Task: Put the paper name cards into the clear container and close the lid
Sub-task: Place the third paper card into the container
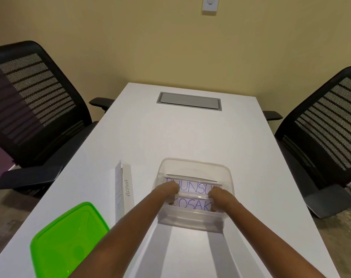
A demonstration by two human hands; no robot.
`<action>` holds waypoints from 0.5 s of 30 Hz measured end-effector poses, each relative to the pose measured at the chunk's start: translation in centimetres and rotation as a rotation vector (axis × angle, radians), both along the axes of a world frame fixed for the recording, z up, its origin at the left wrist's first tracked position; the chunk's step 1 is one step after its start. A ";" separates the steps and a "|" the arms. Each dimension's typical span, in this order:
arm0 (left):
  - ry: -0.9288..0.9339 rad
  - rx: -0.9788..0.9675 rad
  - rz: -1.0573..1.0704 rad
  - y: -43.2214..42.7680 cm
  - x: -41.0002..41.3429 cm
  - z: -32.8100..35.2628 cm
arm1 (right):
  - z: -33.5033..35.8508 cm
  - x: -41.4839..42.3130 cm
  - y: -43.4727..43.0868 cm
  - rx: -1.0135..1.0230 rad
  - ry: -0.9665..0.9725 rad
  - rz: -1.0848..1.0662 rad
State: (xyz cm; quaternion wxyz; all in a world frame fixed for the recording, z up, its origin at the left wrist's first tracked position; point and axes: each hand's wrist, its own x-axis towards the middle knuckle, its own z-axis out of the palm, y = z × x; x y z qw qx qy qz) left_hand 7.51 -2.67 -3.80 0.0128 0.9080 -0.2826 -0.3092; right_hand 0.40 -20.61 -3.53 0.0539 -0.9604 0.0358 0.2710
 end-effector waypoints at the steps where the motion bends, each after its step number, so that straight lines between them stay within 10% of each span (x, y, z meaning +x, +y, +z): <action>1: -0.003 -0.003 0.001 0.0 0.0 0.0 | 0.0 0.0 0.0 -0.001 0.000 -0.003; 15: -0.136 -0.417 0.162 1.3 -1.6 2.5 | 1.4 -0.8 0.9 0.048 -0.121 -0.152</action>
